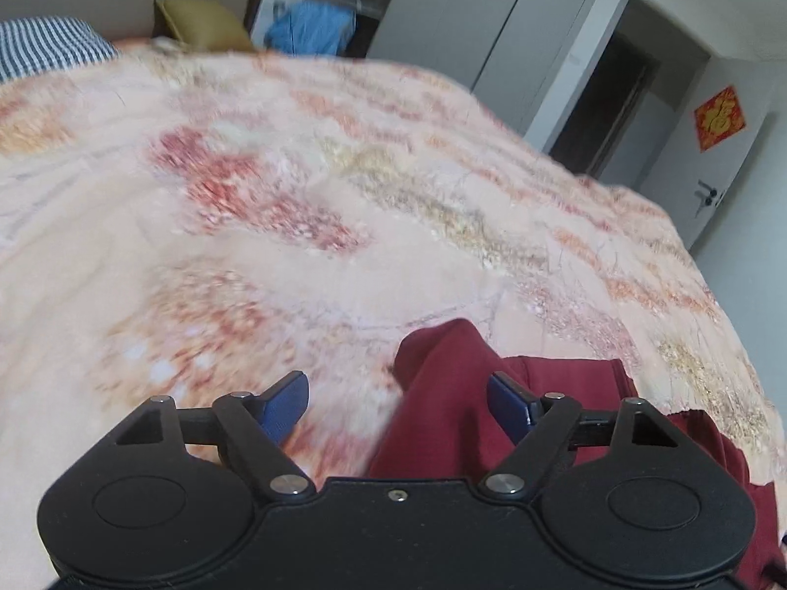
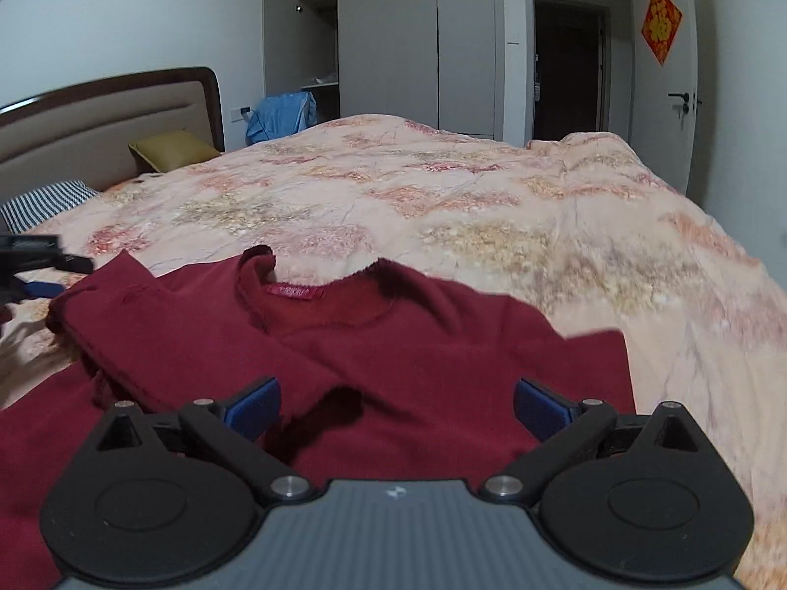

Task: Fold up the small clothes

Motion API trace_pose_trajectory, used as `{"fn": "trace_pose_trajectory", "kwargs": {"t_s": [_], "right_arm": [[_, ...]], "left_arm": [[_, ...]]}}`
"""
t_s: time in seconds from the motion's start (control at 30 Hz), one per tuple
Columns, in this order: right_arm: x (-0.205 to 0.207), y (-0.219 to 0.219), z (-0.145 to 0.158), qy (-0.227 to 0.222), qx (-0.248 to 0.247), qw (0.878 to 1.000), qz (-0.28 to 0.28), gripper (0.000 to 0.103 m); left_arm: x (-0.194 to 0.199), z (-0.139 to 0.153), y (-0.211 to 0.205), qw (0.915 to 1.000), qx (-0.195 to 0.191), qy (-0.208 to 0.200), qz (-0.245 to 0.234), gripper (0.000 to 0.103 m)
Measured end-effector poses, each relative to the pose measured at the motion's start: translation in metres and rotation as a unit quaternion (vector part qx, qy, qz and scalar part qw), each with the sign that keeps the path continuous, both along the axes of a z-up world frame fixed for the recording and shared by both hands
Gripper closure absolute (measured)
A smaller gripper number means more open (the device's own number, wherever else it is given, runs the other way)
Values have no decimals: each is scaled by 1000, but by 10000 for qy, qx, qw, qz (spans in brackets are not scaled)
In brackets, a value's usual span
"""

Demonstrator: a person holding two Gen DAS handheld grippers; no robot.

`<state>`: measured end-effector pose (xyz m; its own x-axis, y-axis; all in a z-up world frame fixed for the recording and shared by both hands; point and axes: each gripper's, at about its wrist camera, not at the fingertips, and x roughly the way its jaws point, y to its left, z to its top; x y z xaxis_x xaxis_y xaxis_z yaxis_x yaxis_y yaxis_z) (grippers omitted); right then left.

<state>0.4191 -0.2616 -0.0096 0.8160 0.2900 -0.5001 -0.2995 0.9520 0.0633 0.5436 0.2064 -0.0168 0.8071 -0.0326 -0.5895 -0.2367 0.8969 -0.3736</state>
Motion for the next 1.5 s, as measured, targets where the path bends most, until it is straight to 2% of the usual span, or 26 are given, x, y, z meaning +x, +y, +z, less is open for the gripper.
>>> {"fn": "trace_pose_trajectory", "kwargs": {"t_s": [0.17, 0.23, 0.27, 0.3, 0.33, 0.37, 0.43, 0.47, 0.57, 0.67, 0.73, 0.8, 0.83, 0.9, 1.1, 1.27, 1.4, 1.5], "right_arm": [[-14, -1, -6, -144, 152, 9995, 223, 0], [-14, 1, -7, -122, 200, 9994, 274, 0], [-13, 1, -8, -108, 241, 9992, 291, 0], [-11, 1, -10, -95, 281, 9991, 306, 0], [-10, 1, -10, -88, 314, 9990, 309, 0], [-10, 0, -10, -95, 346, 9989, 303, 0], [-9, -2, -10, -130, 378, 9988, 296, 0], [-8, -2, -10, -155, 371, 9988, 274, 0], [-4, -1, -11, -138, 344, 9990, 244, 0], [-1, 2, -15, -29, 246, 9996, 156, 0], [-1, 3, -17, -5, 205, 9997, 116, 0], [-4, 1, -17, -14, 237, 9997, 95, 0], [-6, -1, -16, -26, 246, 9996, 110, 0], [-14, -5, -13, -79, 230, 9995, 176, 0], [-53, -24, -10, 17, 280, 9992, 296, 0], [-99, -39, -18, 314, 285, 9989, 204, 0], [-140, -48, -25, 617, 358, 9973, 162, 0], [-172, -53, -29, 756, 453, 9955, 341, 0]], "left_arm": [[39, -6, 5, 9978, -484, 427, -133, 24], [46, -9, 4, 9972, -581, 449, -129, 43], [46, -9, 3, 9970, -630, 419, -182, 73], [46, -8, 1, 9969, -667, 350, -232, 79], [42, -5, -2, 9976, -616, 195, -238, 80], [36, 0, -4, 9983, -514, -22, -283, 86], [20, 10, -10, 9975, -260, -540, -375, 87], [14, 13, -11, 9971, -102, -671, -355, 88], [12, 8, -8, 9985, 195, -512, -22, 89], [18, -8, -4, 9995, 189, -230, 100, 89], [20, -17, -5, 9998, 167, -56, 79, 81], [14, -19, -4, 9998, 73, -43, 174, 59], [8, -17, -4, 9998, -5, -105, 157, 53], [-3, -10, -4, 9997, -16, -215, 138, 32], [-61, 15, -13, 9986, 308, -401, -134, 5], [-134, 18, -29, 9960, 651, -412, -447, 1], [-191, 1, -40, 9947, 652, -62, -796, 1], [-230, -14, -43, 9923, 714, 96, -1008, 1]]}}
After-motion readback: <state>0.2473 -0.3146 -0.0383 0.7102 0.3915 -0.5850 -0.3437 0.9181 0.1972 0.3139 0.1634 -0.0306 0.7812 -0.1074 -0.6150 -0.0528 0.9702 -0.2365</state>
